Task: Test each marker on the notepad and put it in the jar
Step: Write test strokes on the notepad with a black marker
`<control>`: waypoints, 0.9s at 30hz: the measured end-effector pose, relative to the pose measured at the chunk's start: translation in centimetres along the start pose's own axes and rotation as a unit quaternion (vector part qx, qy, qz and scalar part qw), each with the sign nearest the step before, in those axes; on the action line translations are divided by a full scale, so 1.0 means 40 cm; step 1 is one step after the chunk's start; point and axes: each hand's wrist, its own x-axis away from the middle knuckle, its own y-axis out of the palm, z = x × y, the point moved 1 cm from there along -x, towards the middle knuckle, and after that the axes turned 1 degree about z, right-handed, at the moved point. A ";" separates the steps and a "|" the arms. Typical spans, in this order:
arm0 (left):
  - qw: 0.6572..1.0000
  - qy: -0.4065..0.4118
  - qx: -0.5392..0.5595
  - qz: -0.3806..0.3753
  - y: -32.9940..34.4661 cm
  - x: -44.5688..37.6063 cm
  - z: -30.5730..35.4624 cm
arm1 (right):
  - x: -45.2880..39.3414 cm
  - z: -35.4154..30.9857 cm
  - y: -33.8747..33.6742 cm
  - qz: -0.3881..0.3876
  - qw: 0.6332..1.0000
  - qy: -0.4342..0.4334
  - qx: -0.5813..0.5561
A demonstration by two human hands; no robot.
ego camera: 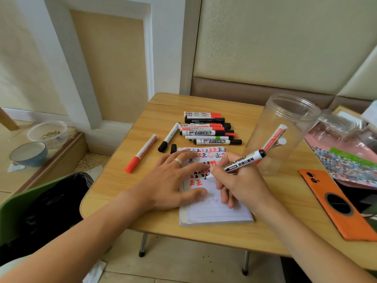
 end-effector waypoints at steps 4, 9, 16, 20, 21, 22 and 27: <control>1.000 -0.005 -0.019 0.015 0.007 0.000 0.001 | 0.002 0.000 0.019 0.012 1.000 0.000 0.003; 0.999 -0.010 -0.029 0.013 0.013 -0.005 0.000 | 0.005 0.000 0.026 0.031 0.999 0.006 0.009; 0.999 -0.012 -0.041 0.009 0.015 -0.004 0.003 | 0.006 -0.004 0.027 0.023 0.999 0.021 0.023; 0.999 -0.011 -0.039 0.003 0.016 -0.004 0.003 | 0.006 -0.005 0.027 0.044 0.998 0.031 0.020; 0.999 -0.011 -0.038 0.004 0.016 -0.005 0.003 | 0.006 -0.006 0.026 0.049 0.998 0.034 0.020; 0.999 -0.011 -0.037 0.005 0.016 -0.005 0.003 | 0.006 -0.006 0.026 0.052 0.998 0.034 0.021; 0.999 -0.011 -0.036 0.002 0.015 -0.005 0.001 | 0.014 -0.010 0.024 0.051 0.998 0.023 0.025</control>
